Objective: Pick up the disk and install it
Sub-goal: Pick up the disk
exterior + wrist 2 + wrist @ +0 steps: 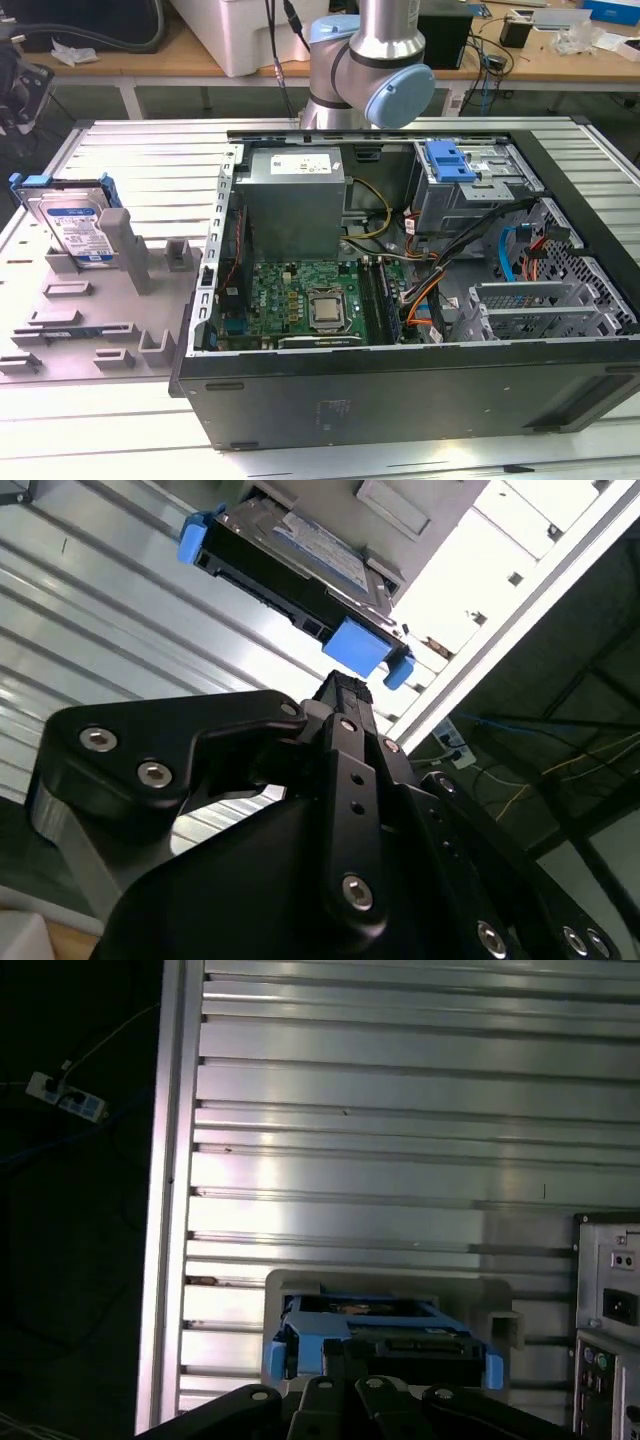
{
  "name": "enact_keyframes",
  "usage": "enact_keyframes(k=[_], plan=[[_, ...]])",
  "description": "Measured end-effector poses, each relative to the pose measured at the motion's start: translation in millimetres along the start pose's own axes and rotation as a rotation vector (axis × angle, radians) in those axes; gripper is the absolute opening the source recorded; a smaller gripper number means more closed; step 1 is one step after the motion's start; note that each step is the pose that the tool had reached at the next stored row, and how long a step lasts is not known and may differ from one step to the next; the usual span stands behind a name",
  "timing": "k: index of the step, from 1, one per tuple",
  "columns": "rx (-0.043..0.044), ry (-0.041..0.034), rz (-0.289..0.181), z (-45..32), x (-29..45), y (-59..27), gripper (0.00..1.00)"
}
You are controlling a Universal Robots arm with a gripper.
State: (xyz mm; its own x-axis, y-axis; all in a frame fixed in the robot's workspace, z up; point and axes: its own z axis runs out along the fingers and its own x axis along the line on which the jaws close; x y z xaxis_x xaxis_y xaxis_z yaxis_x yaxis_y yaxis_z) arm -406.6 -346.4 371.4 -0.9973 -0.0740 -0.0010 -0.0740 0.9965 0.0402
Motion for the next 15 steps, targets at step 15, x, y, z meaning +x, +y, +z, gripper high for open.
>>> enact_keyframes(k=[15], plan=[[-0.0012, 0.0515, -0.281, 0.5, -2.0, -0.3, 0.48]])
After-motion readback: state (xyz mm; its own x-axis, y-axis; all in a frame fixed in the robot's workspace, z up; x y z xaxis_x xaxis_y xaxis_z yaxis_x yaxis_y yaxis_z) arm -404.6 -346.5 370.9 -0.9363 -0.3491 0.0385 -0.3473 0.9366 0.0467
